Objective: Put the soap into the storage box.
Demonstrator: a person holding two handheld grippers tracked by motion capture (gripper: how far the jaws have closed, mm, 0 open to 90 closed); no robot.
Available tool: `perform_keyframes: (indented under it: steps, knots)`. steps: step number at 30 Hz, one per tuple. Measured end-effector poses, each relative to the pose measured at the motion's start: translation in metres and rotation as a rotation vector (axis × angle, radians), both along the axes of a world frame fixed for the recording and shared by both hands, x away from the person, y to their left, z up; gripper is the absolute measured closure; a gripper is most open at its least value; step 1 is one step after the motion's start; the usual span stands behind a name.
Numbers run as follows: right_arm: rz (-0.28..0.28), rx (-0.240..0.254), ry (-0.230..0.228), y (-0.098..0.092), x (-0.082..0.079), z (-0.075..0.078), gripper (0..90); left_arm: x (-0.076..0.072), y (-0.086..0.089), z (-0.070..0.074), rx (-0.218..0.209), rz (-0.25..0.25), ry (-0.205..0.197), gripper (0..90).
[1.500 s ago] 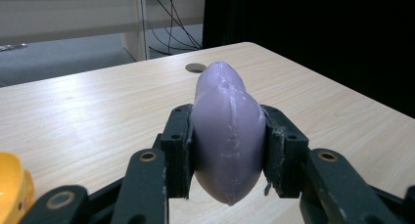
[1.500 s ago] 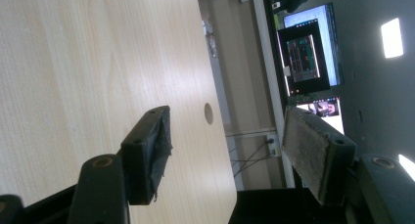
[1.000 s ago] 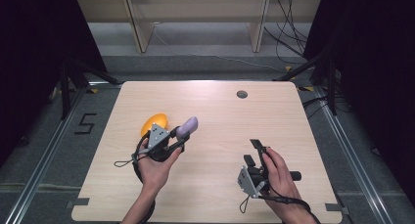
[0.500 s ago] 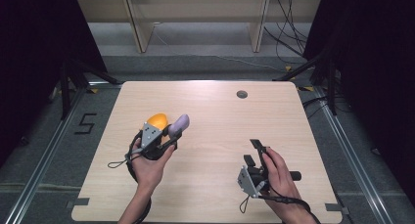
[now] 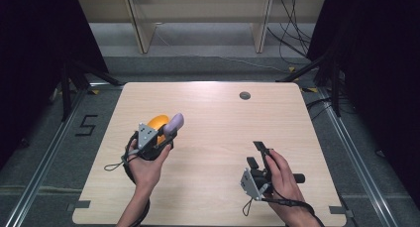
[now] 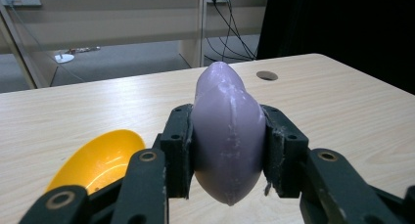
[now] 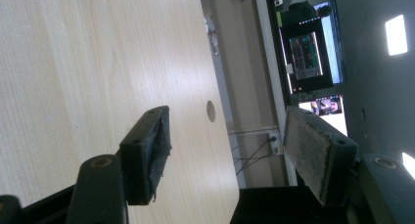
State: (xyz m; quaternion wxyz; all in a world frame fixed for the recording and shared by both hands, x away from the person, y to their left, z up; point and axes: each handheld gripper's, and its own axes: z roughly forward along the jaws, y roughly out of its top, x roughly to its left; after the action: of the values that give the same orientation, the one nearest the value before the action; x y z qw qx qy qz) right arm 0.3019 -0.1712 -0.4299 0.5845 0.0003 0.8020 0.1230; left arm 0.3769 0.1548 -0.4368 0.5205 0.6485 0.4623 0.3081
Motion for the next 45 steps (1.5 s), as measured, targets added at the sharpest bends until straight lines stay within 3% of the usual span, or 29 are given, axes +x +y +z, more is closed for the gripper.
perform_keyframes:
  steps: [29, 30, 45]
  knots:
    - [-0.005, 0.008, 0.008, 0.000, 0.000, -0.001, 35.4, 0.009, 0.020, -0.007, 0.018, 0.117, -0.021, 58.8]
    - [-0.023, 0.046, 0.023, -0.001, -0.001, -0.004, 35.3, 0.009, 0.020, -0.008, 0.015, 0.122, -0.023, 58.9]
    - [-0.011, 0.039, 0.028, 0.000, 0.000, -0.004, 35.3, 0.016, 0.029, -0.012, 0.021, 0.171, -0.028, 58.8]
